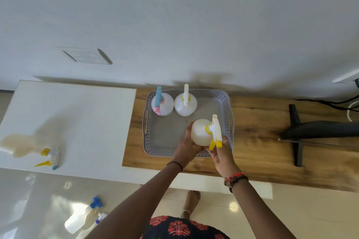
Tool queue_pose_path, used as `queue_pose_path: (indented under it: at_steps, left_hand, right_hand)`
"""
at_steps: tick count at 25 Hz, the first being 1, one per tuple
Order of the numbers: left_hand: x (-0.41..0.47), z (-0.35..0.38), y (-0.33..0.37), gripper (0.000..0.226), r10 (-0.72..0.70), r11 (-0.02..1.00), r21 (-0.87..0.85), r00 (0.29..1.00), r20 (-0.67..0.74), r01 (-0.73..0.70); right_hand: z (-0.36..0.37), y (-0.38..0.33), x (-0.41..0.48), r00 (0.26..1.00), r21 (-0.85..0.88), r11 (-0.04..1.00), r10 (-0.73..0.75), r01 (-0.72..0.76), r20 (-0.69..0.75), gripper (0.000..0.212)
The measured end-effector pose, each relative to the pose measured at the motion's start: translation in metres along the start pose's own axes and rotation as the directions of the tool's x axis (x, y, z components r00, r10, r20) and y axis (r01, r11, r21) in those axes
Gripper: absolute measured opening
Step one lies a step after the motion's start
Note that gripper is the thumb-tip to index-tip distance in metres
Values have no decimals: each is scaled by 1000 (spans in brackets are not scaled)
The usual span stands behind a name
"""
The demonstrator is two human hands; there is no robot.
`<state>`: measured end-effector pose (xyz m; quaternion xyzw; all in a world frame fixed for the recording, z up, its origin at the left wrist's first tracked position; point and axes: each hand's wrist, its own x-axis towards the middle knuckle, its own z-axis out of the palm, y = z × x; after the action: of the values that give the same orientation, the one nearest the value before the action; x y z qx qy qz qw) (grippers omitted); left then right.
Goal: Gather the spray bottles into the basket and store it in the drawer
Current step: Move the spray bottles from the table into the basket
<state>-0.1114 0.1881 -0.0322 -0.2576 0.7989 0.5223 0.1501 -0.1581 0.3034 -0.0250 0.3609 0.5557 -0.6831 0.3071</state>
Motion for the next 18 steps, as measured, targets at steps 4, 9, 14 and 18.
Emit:
queue_pose_path:
  at_steps: [4, 9, 14, 18]
  left_hand:
    - [39, 12, 4, 93, -23, 1000, -8, 999, 31, 23]
    - [64, 18, 3, 98, -69, 997, -17, 994, 87, 71]
    - [68, 22, 1, 94, -99, 993, -58, 993, 67, 103]
    - [59, 35, 4, 75, -326, 903, -293, 945, 7, 314]
  right_hand:
    - [3, -16, 30, 1000, -19, 1000, -11, 11, -22, 31]
    - [5, -21, 48, 997, -11, 1000, 6, -7, -77, 42]
    - [11, -21, 52, 996, 50, 998, 34, -29, -86, 42]
    - [11, -25, 55, 990, 148, 984, 109, -95, -89, 31]
